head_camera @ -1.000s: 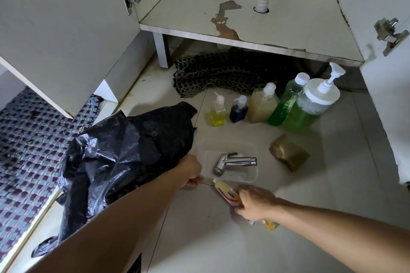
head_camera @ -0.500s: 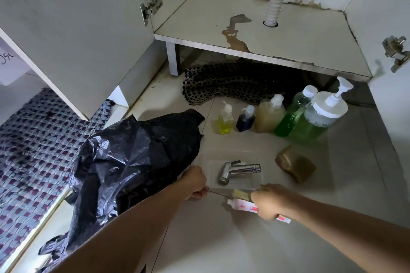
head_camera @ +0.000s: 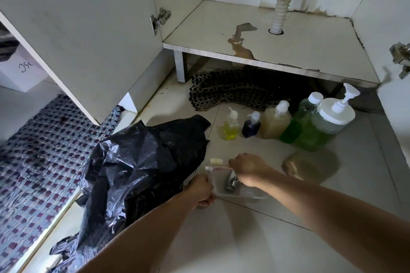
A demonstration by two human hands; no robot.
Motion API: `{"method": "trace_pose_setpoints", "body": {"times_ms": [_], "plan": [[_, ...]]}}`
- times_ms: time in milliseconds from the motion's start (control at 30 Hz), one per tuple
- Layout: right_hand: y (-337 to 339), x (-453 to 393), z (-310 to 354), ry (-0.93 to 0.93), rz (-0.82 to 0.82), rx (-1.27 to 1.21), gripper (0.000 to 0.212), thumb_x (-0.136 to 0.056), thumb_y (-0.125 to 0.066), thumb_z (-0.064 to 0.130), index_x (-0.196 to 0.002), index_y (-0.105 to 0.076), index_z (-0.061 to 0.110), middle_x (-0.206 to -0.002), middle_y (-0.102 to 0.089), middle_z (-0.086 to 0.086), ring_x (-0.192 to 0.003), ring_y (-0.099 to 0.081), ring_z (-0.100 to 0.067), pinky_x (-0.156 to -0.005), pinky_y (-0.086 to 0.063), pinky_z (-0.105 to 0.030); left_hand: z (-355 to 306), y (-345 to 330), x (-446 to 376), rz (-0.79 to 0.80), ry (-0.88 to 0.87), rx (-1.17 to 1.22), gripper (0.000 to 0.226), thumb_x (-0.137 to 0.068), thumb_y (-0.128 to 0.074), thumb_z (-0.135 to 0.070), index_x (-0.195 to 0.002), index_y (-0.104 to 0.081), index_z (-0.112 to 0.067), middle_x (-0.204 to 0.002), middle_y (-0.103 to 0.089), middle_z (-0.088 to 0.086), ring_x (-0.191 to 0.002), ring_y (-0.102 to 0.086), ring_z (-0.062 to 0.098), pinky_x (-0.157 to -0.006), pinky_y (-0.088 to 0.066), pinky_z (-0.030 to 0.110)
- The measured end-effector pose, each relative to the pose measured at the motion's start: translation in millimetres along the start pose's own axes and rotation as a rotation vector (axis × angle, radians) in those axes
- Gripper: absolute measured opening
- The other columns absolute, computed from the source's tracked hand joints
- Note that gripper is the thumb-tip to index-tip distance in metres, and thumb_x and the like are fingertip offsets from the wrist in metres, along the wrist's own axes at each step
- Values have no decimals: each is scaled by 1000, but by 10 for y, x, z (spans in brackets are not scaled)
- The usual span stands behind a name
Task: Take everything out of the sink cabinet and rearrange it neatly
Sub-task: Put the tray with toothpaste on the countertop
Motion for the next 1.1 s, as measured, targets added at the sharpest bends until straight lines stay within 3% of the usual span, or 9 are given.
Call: {"method": "trace_pose_setpoints", "body": {"times_ms": [67, 167, 300, 567, 700, 833, 933, 1000, 1100], "plan": [[-55, -52, 18, 12, -24, 6, 27, -93, -46, 6, -119, -54, 12, -112, -60, -10, -103, -56, -27, -76, -46, -35, -4, 8, 12, 5, 1, 5, 22, -97, -35, -7, -108, -54, -7, -84, -61, 15, -53, -54, 16, -49, -44, 24], [-90, -103, 28, 37, -52, -12, 30, -92, -48, 7, -122, -52, 13, -115, -59, -9, -109, -54, -27, -81, -48, -37, 11, 21, 13, 22, -3, 6, 24, -98, -36, -8, -111, -56, -8, -87, -63, 15, -56, -56, 15, -46, -44, 23], [-117, -114, -12, 41, -47, -155, 27, -89, -48, 3, -112, -56, 14, -106, -61, -8, -100, -58, -27, -71, -45, -35, 30, 42, -4, 19, -8, 2, 18, -97, -39, -10, -110, -52, -12, -76, -60, 9, -57, -57, 15, -53, -48, 26], [-194, -142, 15, 61, 1, -331, 25, -90, -57, 20, -115, -53, 16, -111, -62, -8, -97, -60, -26, -78, -49, -36, 60, 33, 23, 8, 16, 28, 31, -94, -32, -8, -118, -51, -14, -75, -61, 7, -56, -56, 15, -54, -47, 25], [-152, -121, -203, -21, -27, -235, 24, -89, -53, 12, -112, -55, 17, -110, -59, -3, -98, -58, -21, -83, -51, -34, 81, 36, 55, 1, 22, 60, 28, -96, -33, -11, -116, -52, -18, -75, -62, 5, -55, -56, 15, -58, -48, 26], [-119, -41, -356, -25, -104, -156, 24, -89, -51, 13, -111, -61, 17, -109, -59, -2, -99, -57, -21, -79, -50, -33, 40, 46, 83, -20, 1, 78, 25, -96, -35, -10, -107, -46, -30, -77, -62, 6, -59, -58, 16, -61, -51, 26], [10, -9, -662, -160, -172, -208, 20, -90, -50, 20, -107, -59, 15, -106, -60, -3, -88, -57, -20, -66, -47, -29, 41, 27, 69, -18, -3, 78, 21, -95, -40, -12, -108, -51, -22, -78, -63, 7, -60, -59, 16, -62, -51, 27], [20, 33, -918, -292, -116, -179, 21, -91, -53, 28, -108, -56, 16, -108, -61, -3, -84, -55, -18, -58, -40, -23, 43, 30, 33, -35, 5, 66, 19, -94, -44, -16, -110, -55, -17, -78, -64, 8, -62, -60, 18, -60, -49, 27], [-318, 83, -1121, -381, 183, -227, 29, -92, -52, 34, -112, -56, 13, -108, -65, -8, -86, -63, -18, -65, -45, -23, 40, 40, -13, -50, 28, 43, 22, -90, -49, -21, -108, -59, -13, -80, -66, 12, -61, -59, 22, -53, -43, 24]]}}
Point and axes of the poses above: each hand's wrist, its own x-axis away from the middle knuckle, its own y-axis out of the back of the hand, z = x × y, the point moved 9 cm from there along -x, towards the middle knuckle
